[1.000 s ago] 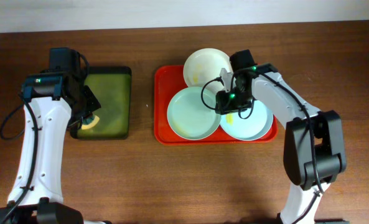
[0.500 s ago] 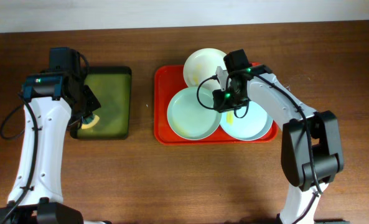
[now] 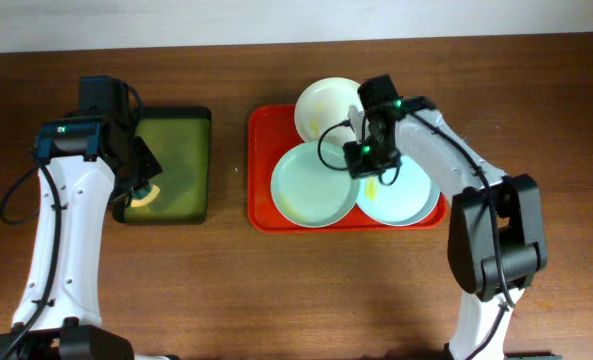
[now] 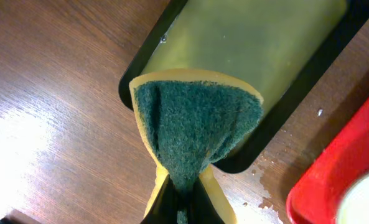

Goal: Clean dirty plates on tray and stack at the side
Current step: 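Grip the pale plate rim with the right gripper and lift, then carry the plate right and set it on the table beside the tray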

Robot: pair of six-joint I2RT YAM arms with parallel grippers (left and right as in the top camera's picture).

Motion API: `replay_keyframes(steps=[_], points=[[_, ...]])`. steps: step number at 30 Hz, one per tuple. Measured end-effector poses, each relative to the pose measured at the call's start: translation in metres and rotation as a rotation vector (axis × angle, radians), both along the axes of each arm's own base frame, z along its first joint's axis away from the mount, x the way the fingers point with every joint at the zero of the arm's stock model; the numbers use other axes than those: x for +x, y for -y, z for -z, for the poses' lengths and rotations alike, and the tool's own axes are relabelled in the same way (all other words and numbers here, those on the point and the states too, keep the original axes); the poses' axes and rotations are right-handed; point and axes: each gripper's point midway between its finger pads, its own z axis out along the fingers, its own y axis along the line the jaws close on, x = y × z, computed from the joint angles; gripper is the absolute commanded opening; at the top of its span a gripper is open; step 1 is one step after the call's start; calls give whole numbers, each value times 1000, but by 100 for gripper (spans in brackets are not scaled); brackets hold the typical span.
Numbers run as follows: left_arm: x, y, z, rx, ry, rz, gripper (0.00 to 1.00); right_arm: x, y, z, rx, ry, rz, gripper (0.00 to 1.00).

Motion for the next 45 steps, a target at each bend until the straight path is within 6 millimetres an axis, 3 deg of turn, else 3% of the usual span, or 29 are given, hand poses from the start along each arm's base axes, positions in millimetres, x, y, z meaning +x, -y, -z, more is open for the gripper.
replay_keyframes(steps=[4,7,13,17,24,27,29,31,33,35,39,41,45], points=[[0,0,1,0,-2,0,0,18,11,-47,-194,96,-15,4],[0,0,1,0,-2,0,0,22,6,-81,-392,207,-67,4],[-1,0,1,-1,-3,0,0,20,-44,-162,-902,629,-178,4],[-1,0,1,-1,-3,0,0,9,-71,-198,-1075,799,-219,4],[-1,1,1,-8,-3,2,0,-2,-90,-218,-1203,862,-324,4],[-1,1,1,-8,-3,2,0,-1,-90,-214,-1176,849,-325,4],[-2,2,1,-8,-9,6,0,2,-89,-196,-1070,792,-332,4],[-3,2,2,-9,-17,14,0,17,-71,-161,-870,649,-302,4],[-3,3,2,-12,-18,19,0,34,-38,-126,-613,469,-205,4],[-4,3,2,-12,-19,21,0,44,-2,-104,-357,312,-88,4],[-4,3,3,-15,-19,22,0,60,91,-99,-52,176,182,4],[-4,5,3,-23,-19,25,0,65,151,-98,20,171,328,4],[-4,7,4,-35,-21,28,0,57,242,-75,60,176,535,4]])
